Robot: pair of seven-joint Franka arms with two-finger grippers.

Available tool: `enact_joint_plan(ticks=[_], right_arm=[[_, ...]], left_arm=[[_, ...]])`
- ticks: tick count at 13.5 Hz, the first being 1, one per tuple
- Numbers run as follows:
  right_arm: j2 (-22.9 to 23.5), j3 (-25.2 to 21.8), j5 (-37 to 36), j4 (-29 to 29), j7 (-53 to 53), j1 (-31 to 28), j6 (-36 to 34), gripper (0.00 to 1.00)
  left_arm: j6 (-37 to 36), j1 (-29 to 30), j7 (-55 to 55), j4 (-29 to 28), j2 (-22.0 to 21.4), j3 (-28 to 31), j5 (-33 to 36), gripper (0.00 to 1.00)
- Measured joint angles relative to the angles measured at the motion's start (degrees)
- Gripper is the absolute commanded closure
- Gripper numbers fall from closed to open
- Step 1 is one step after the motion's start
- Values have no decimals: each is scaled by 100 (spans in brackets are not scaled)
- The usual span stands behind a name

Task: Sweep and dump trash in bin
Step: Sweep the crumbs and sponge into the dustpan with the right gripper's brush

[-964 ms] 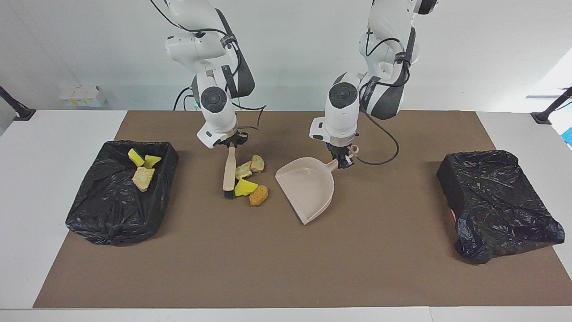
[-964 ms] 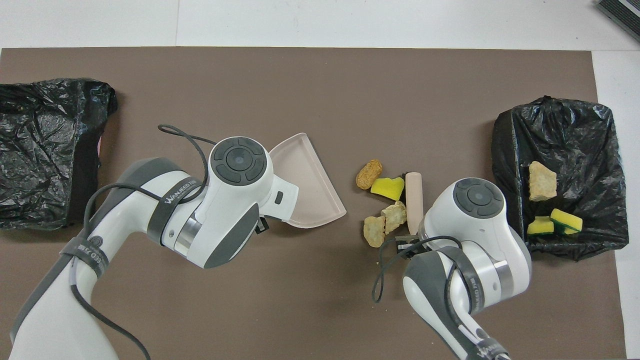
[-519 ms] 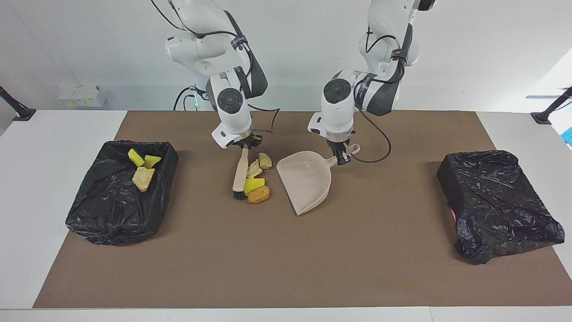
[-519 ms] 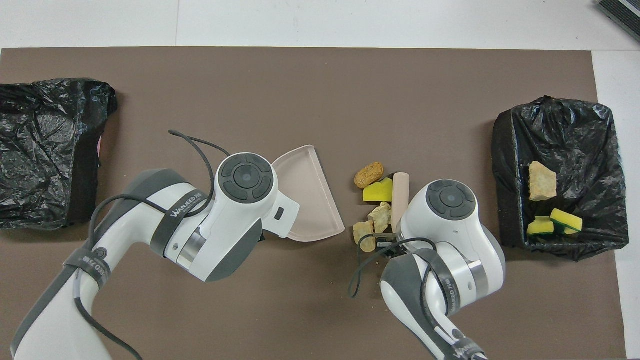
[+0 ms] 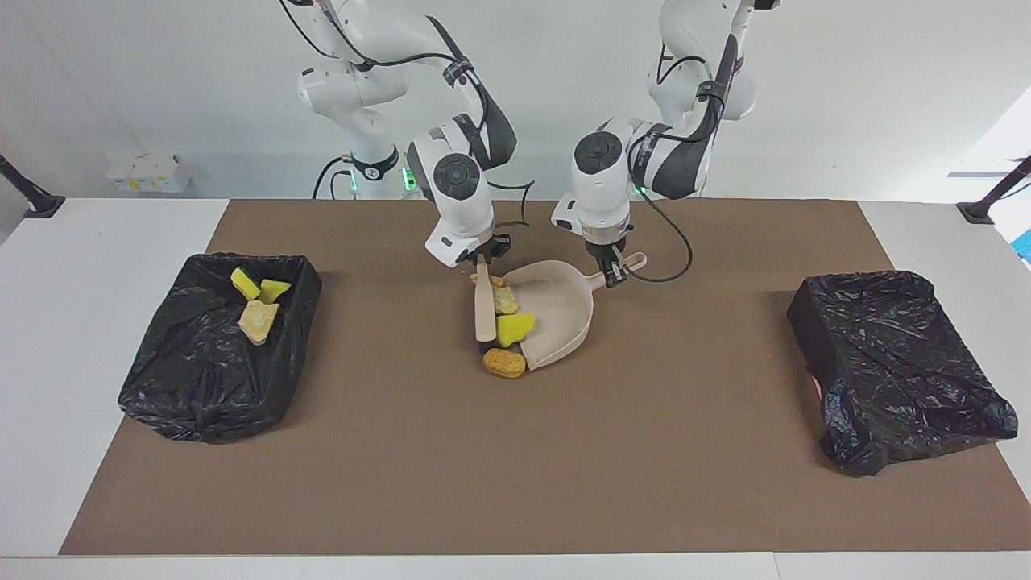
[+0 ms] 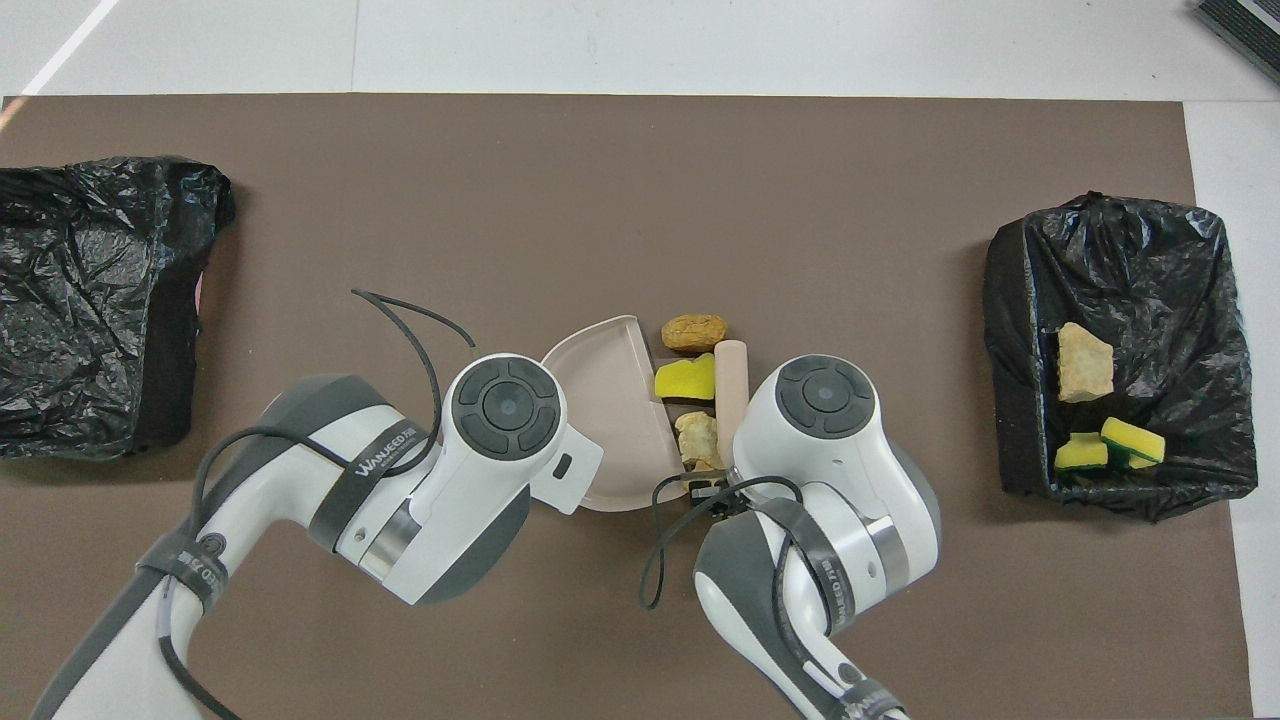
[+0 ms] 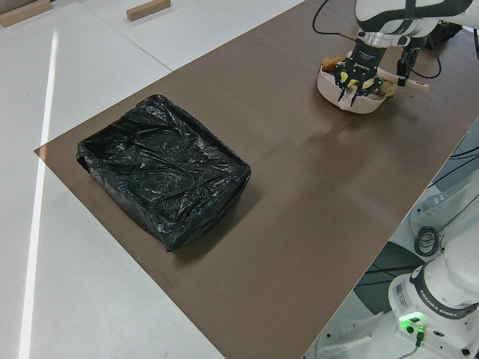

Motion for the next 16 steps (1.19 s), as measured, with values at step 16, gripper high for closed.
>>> enact_joint_plan(ticks=[16], right_arm=[[-714, -34, -475, 90, -906, -964, -1604, 100]], left_arm=[[38, 243, 20, -200, -60, 46, -1, 100]])
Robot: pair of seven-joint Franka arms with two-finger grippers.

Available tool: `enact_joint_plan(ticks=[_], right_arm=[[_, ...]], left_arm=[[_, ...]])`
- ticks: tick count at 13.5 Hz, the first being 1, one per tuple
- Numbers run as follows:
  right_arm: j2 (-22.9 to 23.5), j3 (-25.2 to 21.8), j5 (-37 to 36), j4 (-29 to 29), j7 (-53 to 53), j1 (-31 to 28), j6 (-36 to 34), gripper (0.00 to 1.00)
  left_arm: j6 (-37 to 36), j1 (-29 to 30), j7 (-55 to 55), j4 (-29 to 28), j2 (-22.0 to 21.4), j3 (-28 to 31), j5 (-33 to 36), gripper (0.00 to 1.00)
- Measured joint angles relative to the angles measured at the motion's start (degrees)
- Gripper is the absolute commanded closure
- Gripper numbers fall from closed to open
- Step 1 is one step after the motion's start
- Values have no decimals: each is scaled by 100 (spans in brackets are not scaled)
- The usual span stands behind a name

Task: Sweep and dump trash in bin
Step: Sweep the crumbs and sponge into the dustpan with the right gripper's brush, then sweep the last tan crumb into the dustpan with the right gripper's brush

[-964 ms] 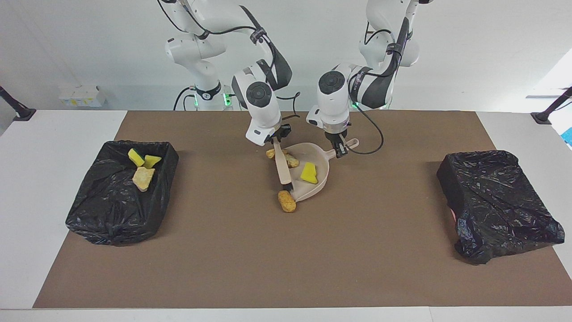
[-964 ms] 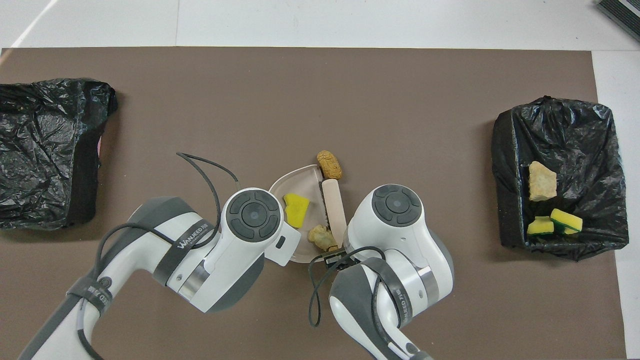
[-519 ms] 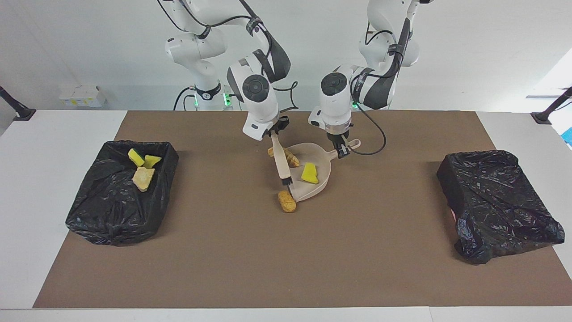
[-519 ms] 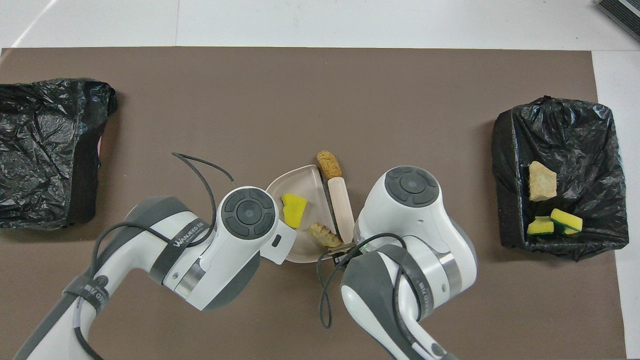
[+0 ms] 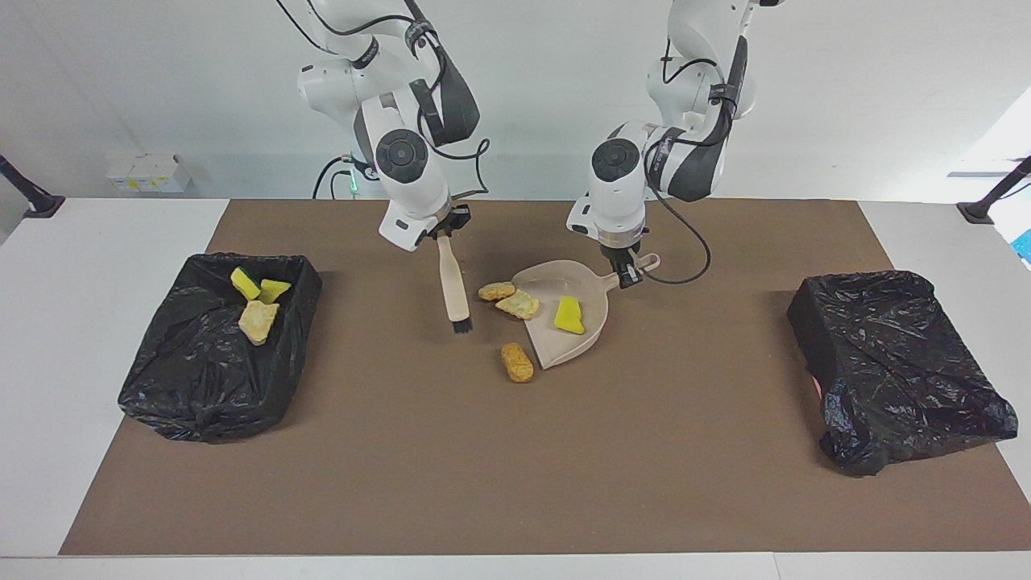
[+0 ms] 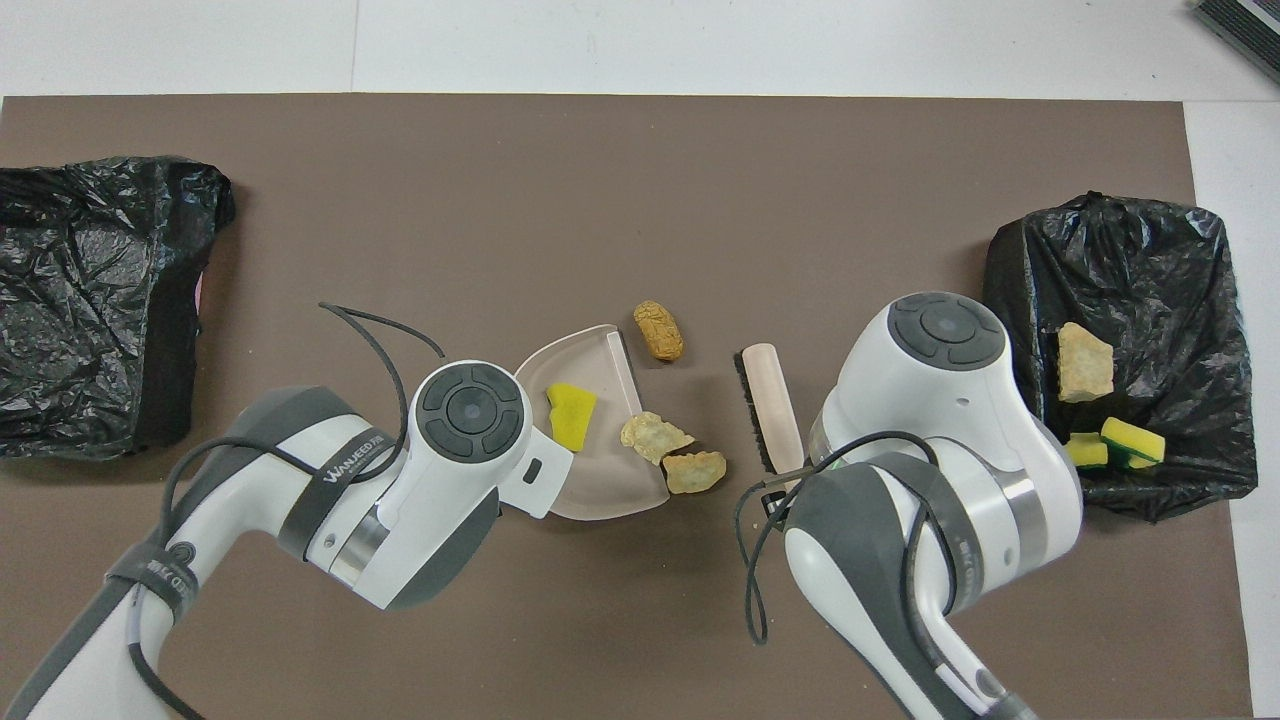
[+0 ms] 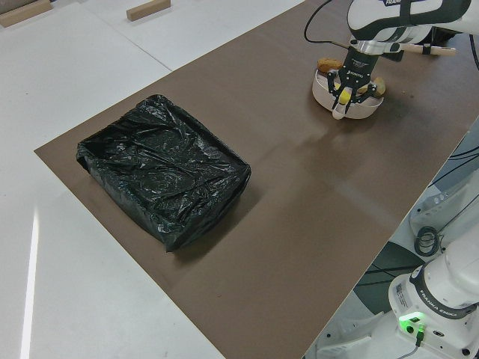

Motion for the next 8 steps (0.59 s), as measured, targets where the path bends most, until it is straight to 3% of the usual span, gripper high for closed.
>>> enact_joint_plan(ticks=[3, 8], right_arm=[[-112, 34, -24, -703, -3, 32, 667, 100], [-35, 79, 205, -894, 489, 856, 1129, 100]], left_arm=[[0, 1, -18, -2, -2, 7, 0, 100], [0, 92, -62, -10, -2, 11, -2, 100]])
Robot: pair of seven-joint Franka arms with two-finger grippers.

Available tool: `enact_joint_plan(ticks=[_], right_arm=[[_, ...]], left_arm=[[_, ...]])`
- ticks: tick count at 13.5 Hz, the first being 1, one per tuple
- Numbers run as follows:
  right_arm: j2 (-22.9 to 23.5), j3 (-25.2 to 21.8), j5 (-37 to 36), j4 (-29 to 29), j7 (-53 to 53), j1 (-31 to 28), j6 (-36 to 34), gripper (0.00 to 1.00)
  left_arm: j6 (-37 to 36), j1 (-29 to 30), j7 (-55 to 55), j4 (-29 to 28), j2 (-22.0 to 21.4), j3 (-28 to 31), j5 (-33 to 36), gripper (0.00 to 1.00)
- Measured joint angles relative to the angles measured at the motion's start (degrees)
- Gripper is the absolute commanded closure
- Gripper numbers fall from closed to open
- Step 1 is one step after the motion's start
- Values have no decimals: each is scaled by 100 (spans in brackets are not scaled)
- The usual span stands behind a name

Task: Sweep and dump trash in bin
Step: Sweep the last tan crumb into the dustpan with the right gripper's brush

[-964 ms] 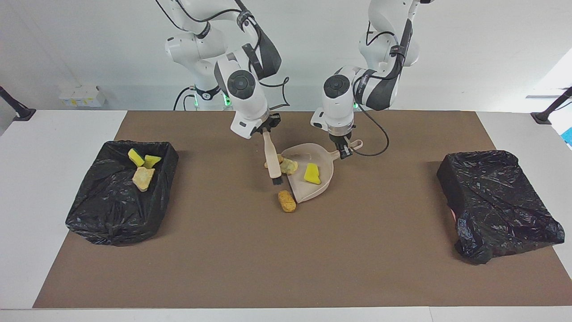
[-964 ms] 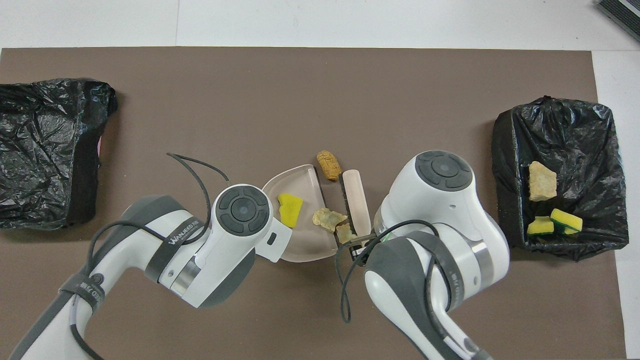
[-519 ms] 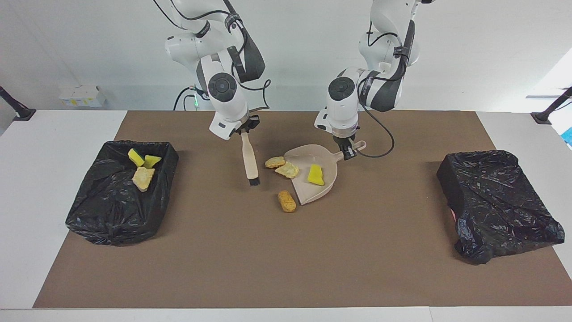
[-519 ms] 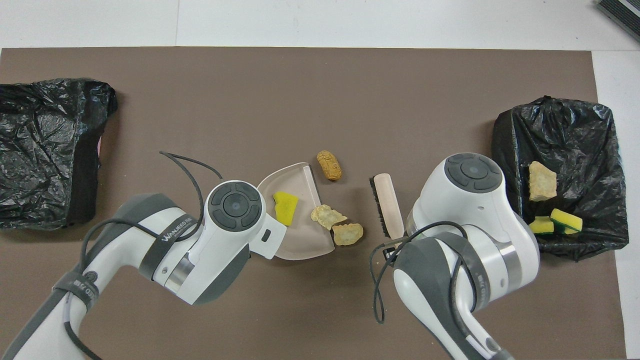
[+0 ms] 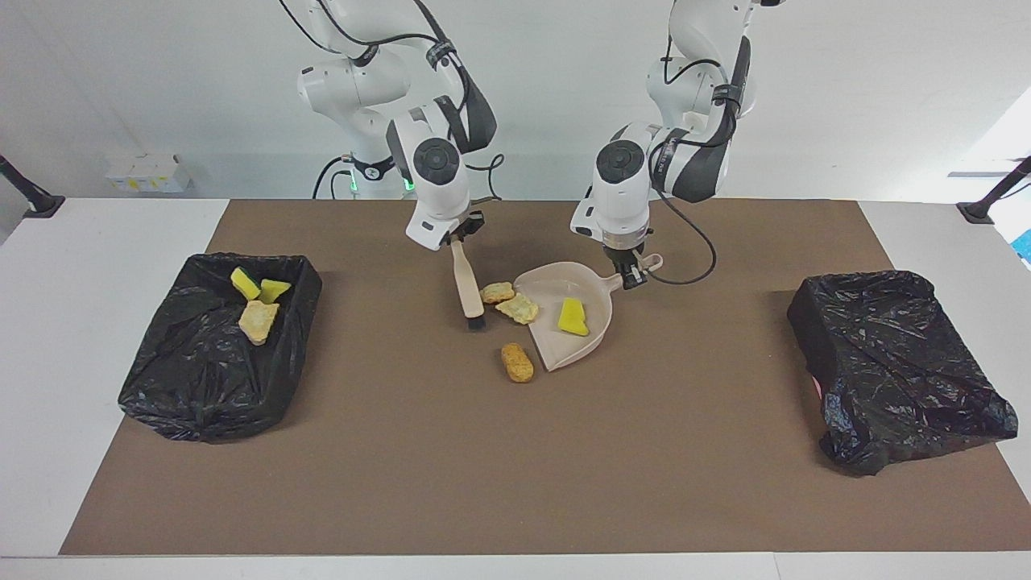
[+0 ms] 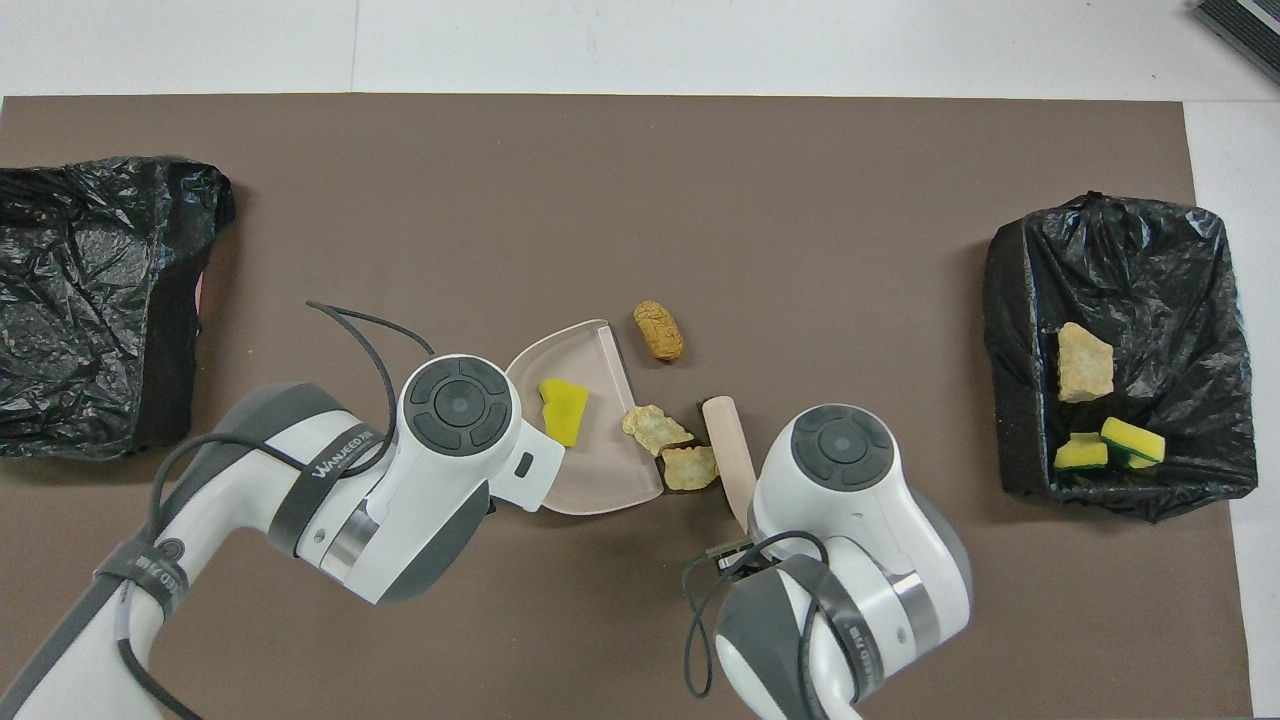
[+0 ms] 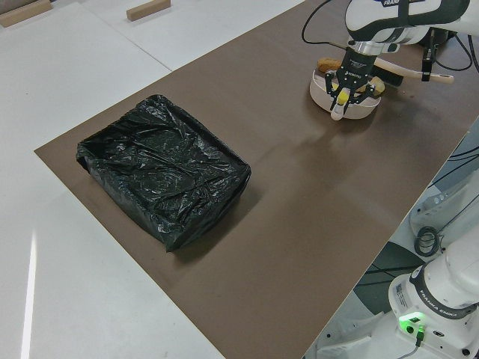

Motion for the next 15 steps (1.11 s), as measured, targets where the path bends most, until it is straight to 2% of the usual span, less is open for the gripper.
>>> enact_joint_plan(ticks=[4, 7, 10, 12, 15], right_arm=[[164, 16, 1205, 229, 244, 435, 490, 100], [352, 19, 1390, 810, 752, 562, 460, 100], [379, -32, 1390, 1085, 809, 487, 312, 100], [380, -61, 947, 1160, 755, 276, 187, 100], [442, -67, -299, 1169, 373, -148, 44, 100]], left_arm=[[0, 24, -3, -25, 0, -1, 0, 100], [3, 48, -18, -52, 0, -1, 0, 100], [19, 70, -20, -64, -1, 1, 0, 100], [42, 104, -20, -66, -2, -2, -3, 100], [79, 311, -18, -65, -2, 4, -5, 100]])
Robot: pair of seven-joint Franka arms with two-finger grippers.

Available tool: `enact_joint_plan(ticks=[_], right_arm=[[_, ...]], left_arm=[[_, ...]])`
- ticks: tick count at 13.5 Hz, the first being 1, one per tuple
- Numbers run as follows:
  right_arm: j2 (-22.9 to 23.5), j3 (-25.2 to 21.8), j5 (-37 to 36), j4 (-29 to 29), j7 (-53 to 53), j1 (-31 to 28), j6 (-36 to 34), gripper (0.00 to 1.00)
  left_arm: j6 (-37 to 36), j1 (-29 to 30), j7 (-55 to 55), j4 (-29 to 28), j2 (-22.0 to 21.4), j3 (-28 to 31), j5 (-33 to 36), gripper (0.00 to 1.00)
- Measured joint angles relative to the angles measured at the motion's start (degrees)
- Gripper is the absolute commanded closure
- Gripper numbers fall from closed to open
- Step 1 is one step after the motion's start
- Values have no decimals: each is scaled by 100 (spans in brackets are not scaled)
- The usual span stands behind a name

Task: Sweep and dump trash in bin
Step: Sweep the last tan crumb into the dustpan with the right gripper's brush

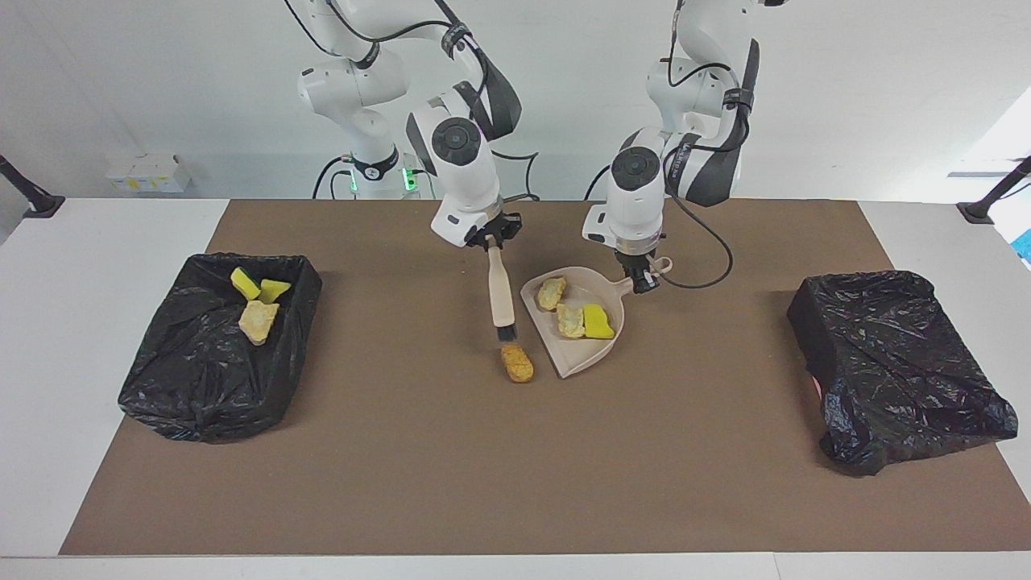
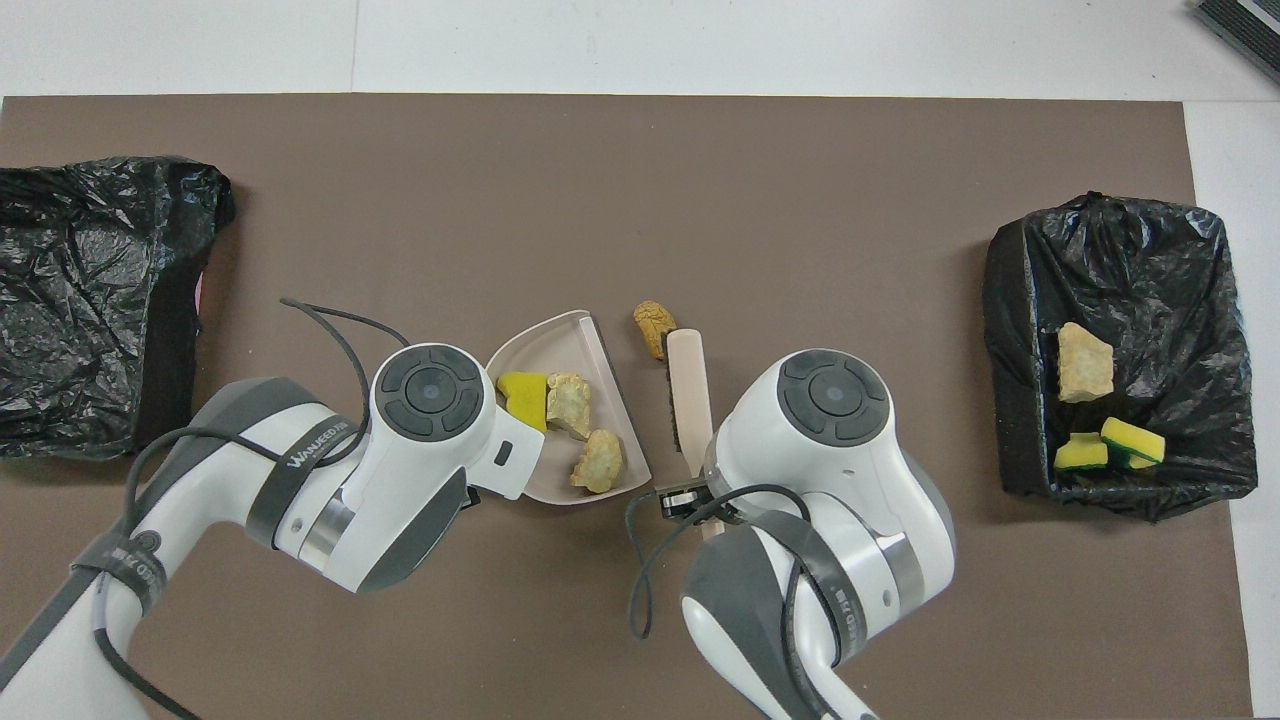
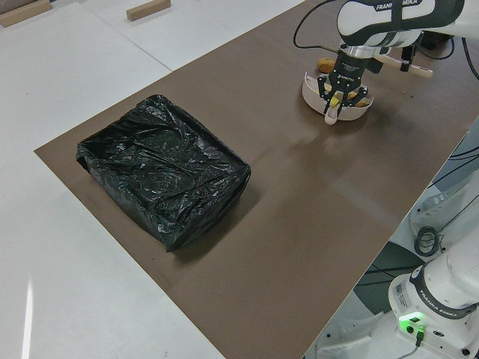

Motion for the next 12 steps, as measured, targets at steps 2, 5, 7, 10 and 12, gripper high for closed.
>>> enact_joint_plan(ticks=[2, 5, 7, 10, 12], right_arm=[[139, -5, -790, 75, -265, -224, -1, 100], [698, -4, -1238, 620, -342, -290, 1, 100], [1271, 16, -1267, 1198, -343, -206, 3, 100], [1813, 25, -1273, 1595, -343, 17, 131, 100], [1868, 33, -1273, 1625, -342, 154, 267, 100]], left_arm=[[28, 39, 1, 0, 0, 0, 0, 100], [74, 41, 0, 0, 0, 0, 0, 100], [86, 41, 0, 0, 0, 0, 0, 100], [91, 41, -1, 0, 0, 0, 0, 100], [92, 41, -2, 0, 0, 0, 0, 100]])
